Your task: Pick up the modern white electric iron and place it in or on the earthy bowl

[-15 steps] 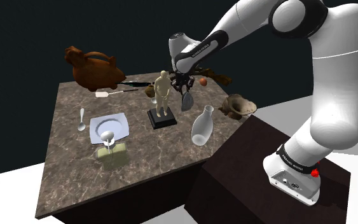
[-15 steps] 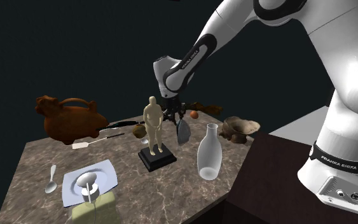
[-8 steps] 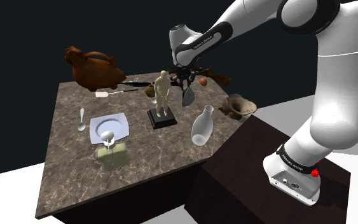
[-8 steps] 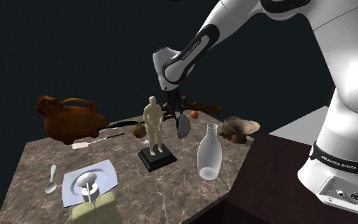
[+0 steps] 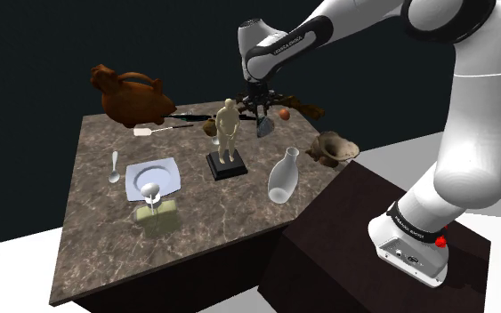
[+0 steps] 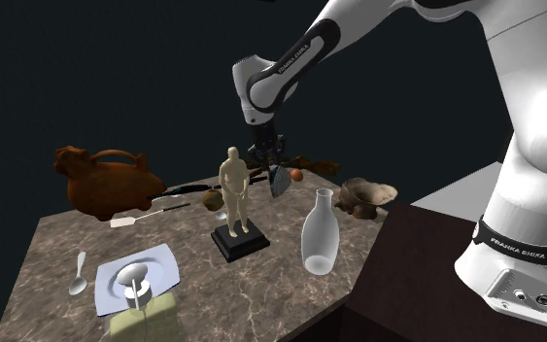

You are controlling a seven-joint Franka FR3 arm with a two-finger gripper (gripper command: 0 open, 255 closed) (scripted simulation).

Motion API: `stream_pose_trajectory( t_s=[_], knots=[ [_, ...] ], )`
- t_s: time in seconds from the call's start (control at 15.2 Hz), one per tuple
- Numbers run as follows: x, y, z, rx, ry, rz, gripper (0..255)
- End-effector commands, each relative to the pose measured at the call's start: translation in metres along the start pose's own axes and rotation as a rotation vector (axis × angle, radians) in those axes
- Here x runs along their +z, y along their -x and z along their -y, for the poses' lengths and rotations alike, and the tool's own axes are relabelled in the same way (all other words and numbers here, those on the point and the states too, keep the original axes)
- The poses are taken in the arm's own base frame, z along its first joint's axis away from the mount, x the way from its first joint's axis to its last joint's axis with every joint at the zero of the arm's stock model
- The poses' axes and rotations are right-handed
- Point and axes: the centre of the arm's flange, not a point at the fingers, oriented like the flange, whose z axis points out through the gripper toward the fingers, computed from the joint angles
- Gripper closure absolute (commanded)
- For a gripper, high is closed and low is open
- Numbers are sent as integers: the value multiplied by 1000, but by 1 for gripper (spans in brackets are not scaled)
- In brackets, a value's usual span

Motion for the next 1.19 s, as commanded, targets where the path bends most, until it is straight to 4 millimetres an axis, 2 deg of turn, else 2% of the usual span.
stream_pose_trajectory(
  t_s=[0.0, 0.99, 1.12],
  knots=[
    [-11, 0, -3, 0, 0, 0, 255],
    [-87, 0, -22, 0, 0, 0, 255],
    [-83, 5, -48, 0, 0, 0, 255]
  ],
)
